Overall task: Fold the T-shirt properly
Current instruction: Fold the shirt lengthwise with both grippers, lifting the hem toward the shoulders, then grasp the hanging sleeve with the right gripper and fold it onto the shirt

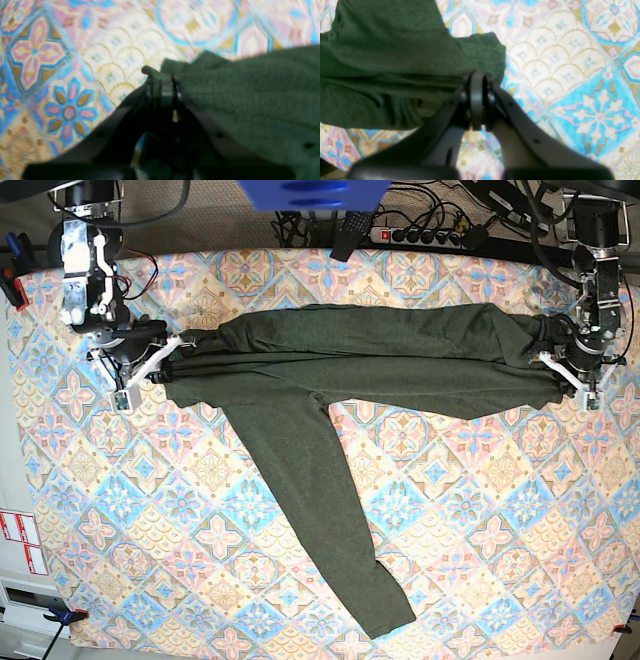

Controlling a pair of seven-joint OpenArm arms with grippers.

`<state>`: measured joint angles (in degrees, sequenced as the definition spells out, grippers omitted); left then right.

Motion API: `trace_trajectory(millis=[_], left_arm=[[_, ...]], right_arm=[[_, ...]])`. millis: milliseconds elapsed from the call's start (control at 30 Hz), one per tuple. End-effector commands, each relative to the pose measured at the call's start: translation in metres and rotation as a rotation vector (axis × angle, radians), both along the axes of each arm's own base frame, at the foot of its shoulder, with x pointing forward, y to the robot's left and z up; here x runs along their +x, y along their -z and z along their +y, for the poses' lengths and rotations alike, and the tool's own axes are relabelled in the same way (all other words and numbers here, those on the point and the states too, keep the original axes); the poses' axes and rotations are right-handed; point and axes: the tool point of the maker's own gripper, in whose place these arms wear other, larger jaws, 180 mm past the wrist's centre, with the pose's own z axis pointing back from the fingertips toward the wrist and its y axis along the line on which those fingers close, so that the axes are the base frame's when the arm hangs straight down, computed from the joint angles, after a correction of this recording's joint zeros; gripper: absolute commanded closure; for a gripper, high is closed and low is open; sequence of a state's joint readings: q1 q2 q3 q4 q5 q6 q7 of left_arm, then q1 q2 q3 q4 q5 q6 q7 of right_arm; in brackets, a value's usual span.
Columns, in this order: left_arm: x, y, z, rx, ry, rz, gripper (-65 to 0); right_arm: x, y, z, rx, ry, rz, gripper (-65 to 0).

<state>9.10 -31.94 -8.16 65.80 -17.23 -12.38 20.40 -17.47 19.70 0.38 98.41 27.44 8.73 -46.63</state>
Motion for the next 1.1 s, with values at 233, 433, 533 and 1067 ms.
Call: trace_trajectory(millis=[233,433,533,1067], left_arm=[[0.005,0.002,-0.011,0.076,0.073,0.009,-28.6],[0.013,-0.012,-0.007,0.060,0.043,-0.047,-30.9],[0.020,-0.030,-0.003,-0.014,-0.048,-0.136,-31.4],[0.021,-0.068,-0.027,-0.271,-0.127,-0.195,-31.6]], right_arm=[[0.009,-0.011,-0.006,-0.013,0.004,-0.041,-19.6],[0.012,-0.014,-0.005,-0.013,0.003,-0.054,-23.6],[0.023,-0.022,-0.003,-0.009,0.000,-0.083,-23.8],[0.131,-0.017,0.087,-0.006,-0.256,-0.087,-24.1]])
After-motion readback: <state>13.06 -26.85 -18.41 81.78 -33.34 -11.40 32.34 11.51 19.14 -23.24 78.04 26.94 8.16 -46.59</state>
